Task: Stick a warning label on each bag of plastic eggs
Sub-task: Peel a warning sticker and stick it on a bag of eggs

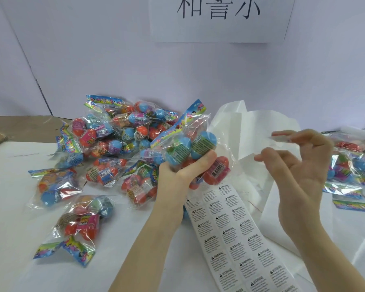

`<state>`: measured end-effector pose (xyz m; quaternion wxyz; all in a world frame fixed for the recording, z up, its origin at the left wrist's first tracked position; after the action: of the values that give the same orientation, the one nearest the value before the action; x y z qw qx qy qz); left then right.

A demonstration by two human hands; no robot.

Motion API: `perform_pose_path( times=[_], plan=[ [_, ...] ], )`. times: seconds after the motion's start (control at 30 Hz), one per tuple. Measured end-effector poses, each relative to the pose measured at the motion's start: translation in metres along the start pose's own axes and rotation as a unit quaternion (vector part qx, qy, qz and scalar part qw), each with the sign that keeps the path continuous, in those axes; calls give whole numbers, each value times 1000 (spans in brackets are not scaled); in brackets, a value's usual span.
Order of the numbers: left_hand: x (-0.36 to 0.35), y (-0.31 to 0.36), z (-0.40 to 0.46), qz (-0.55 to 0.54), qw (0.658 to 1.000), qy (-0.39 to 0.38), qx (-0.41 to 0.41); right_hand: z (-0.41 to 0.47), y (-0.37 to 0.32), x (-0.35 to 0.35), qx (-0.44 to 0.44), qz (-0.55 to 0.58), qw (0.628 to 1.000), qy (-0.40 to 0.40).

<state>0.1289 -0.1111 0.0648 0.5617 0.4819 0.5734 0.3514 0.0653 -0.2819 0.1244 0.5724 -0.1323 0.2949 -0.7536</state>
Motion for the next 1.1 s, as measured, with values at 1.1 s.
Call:
perform_pose_path(
  times=[1.1],
  plan=[
    [-9, 4, -5, 90, 995, 9, -36, -13, 0, -34, 99, -293, 931, -191]
  ],
)
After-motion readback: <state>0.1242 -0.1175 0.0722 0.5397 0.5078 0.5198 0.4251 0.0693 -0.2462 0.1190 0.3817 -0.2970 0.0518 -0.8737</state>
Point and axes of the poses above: each hand's wrist, its own z-axis towards the middle knuckle, its own x-axis out of the back of the hand, y = z × x, the point moved 10 cm from there along z, towards the middle knuckle, and after that the axes turned 12 degrees about x, right-handed, at the moved point
